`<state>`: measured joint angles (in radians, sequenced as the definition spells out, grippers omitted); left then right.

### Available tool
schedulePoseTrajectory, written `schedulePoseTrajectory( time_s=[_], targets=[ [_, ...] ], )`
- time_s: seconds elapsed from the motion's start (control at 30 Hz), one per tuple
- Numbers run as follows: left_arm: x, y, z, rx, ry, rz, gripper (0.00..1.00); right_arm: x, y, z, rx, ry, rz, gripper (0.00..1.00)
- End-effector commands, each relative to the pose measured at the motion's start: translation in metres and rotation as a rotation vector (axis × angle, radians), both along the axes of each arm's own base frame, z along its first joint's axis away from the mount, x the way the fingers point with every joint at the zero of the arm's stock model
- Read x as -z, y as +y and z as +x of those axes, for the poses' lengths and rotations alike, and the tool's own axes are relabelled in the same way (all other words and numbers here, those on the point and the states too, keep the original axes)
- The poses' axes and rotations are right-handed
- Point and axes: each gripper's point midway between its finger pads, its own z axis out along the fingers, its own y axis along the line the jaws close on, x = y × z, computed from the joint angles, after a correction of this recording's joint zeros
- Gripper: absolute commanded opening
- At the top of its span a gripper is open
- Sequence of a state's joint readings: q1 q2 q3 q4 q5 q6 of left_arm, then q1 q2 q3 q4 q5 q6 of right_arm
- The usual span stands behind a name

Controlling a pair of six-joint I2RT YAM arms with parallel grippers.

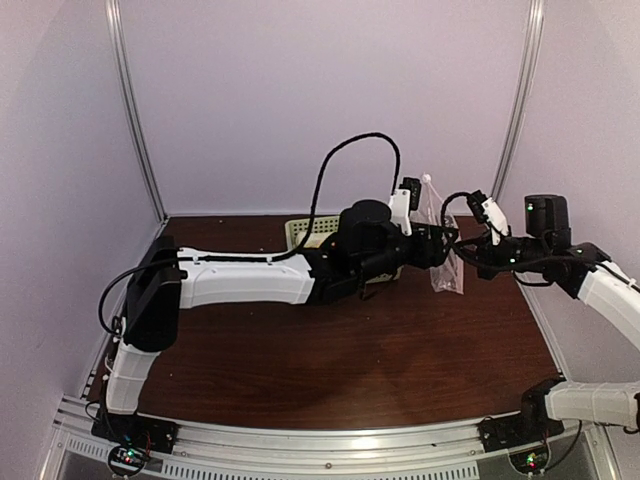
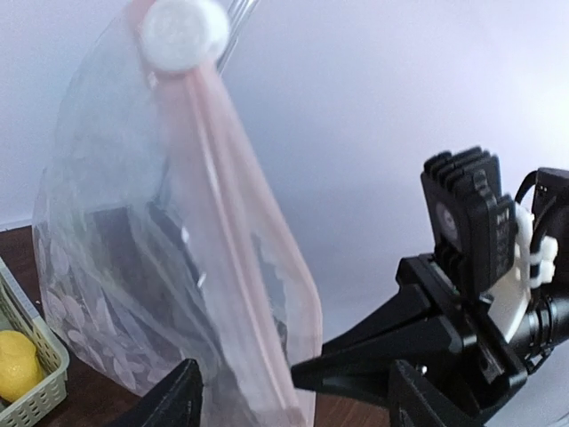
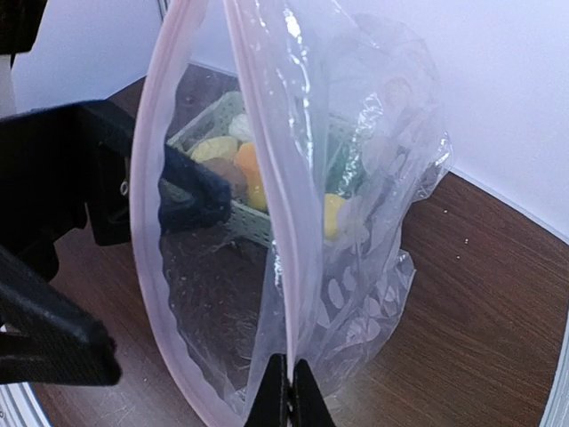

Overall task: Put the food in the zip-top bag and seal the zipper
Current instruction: Open the zipper food storage bag at the center of the board.

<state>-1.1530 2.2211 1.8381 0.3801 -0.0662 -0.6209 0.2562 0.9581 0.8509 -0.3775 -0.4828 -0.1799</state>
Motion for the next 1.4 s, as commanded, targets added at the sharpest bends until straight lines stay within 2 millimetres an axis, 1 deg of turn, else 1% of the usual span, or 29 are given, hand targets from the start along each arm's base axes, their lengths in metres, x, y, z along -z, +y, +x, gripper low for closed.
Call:
schedulePoseTrajectory(
  time_s=[0.0, 0.03, 0.13, 0.17, 0.27, 0.3, 0.4, 0.47, 0.5, 0.57, 0.6, 0.63, 0.7, 0.77, 0.83, 0.87, 0.9, 0.93, 1.0, 1.07, 1.1, 1.13, 1.2, 1.27, 1.3, 1.37],
  targets=[
    [-0.011, 0.006, 0.02, -0.128, 0.022, -0.012, 0.7, -0.009, 0.019, -0.011, -0.088, 0.009, 0.003, 0.0],
    [-0.009, 0.007, 0.023, -0.146, 0.025, 0.002, 0.67, -0.011, 0.02, -0.012, -0.092, 0.008, 0.008, 0.0],
    [0.003, 0.012, 0.034, -0.208, 0.073, 0.058, 0.51, -0.018, 0.018, -0.01, -0.068, 0.0, 0.021, 0.0],
    [0.006, 0.014, 0.035, -0.215, 0.089, 0.065, 0.49, -0.021, 0.014, -0.006, -0.032, -0.004, 0.024, 0.0],
    [0.013, 0.015, 0.034, -0.214, 0.109, 0.094, 0.46, -0.029, 0.003, 0.003, 0.053, -0.028, 0.019, 0.0],
    [0.015, 0.016, 0.034, -0.216, 0.11, 0.105, 0.43, -0.033, 0.002, 0.005, 0.068, -0.035, 0.021, 0.0],
    [0.02, 0.018, 0.038, -0.215, 0.115, 0.113, 0.29, -0.04, 0.002, 0.008, 0.071, -0.046, 0.031, 0.0],
    [0.021, 0.019, 0.039, -0.193, 0.123, 0.1, 0.23, -0.042, 0.003, 0.008, 0.067, -0.048, 0.036, 0.0],
    [0.021, 0.02, 0.041, -0.182, 0.123, 0.094, 0.16, -0.042, 0.003, 0.009, 0.069, -0.05, 0.036, 0.0],
    [0.019, 0.023, 0.044, -0.174, 0.12, 0.091, 0.07, -0.042, -0.003, 0.011, 0.106, -0.056, 0.024, 0.0],
    [0.019, 0.025, 0.044, -0.173, 0.11, 0.096, 0.02, -0.041, -0.008, 0.014, 0.138, -0.063, 0.009, 0.0],
    [0.017, 0.027, 0.044, -0.175, 0.094, 0.097, 0.0, -0.041, -0.015, 0.016, 0.176, -0.073, -0.008, 0.0],
    [0.008, 0.032, 0.044, -0.188, 0.044, 0.102, 0.0, -0.041, -0.038, 0.025, 0.308, -0.101, -0.054, 0.0],
    [0.002, 0.037, 0.045, -0.201, 0.005, 0.106, 0.0, -0.043, -0.069, 0.034, 0.481, -0.13, -0.116, 0.0],
    [0.0, 0.039, 0.045, -0.207, -0.017, 0.11, 0.0, -0.048, -0.097, 0.038, 0.632, -0.154, -0.156, 0.0],
    [0.0, 0.04, 0.046, -0.211, -0.021, 0.113, 0.0, -0.051, -0.099, 0.038, 0.642, -0.157, -0.158, 0.0],
    [-0.001, 0.04, 0.046, -0.211, -0.025, 0.111, 0.0, -0.053, -0.095, 0.038, 0.621, -0.157, -0.148, 0.0],
    [-0.001, 0.04, 0.046, -0.212, -0.03, 0.113, 0.0, -0.054, -0.085, 0.037, 0.568, -0.149, -0.129, 0.0],
    [-0.005, 0.041, 0.048, -0.225, -0.048, 0.118, 0.0, -0.054, -0.067, 0.034, 0.471, -0.127, -0.083, 0.05],
    [-0.011, 0.042, 0.05, -0.237, -0.077, 0.135, 0.0, -0.054, -0.047, 0.029, 0.356, -0.107, -0.041, 0.12],
    [-0.021, 0.043, 0.049, -0.236, -0.122, 0.148, 0.0, -0.054, -0.039, 0.026, 0.311, -0.097, -0.03, 0.17],
    [-0.027, 0.043, 0.049, -0.234, -0.145, 0.155, 0.0, -0.056, -0.034, 0.024, 0.281, -0.09, -0.019, 0.21],
    [-0.055, 0.048, 0.044, -0.214, -0.246, 0.171, 0.0, -0.066, -0.024, 0.018, 0.217, -0.089, 0.004, 0.28],
    [-0.077, 0.054, 0.039, -0.177, -0.317, 0.197, 0.0, -0.081, -0.013, 0.008, 0.136, -0.101, 0.028, 0.38],
    [-0.089, 0.059, 0.04, -0.174, -0.34, 0.217, 0.0, -0.089, -0.009, 0.003, 0.101, -0.106, 0.043, 0.46],
    [-0.109, 0.074, 0.042, -0.184, -0.373, 0.261, 0.0, -0.107, 0.0, -0.006, 0.033, -0.119, 0.075, 0.57]
  ],
)
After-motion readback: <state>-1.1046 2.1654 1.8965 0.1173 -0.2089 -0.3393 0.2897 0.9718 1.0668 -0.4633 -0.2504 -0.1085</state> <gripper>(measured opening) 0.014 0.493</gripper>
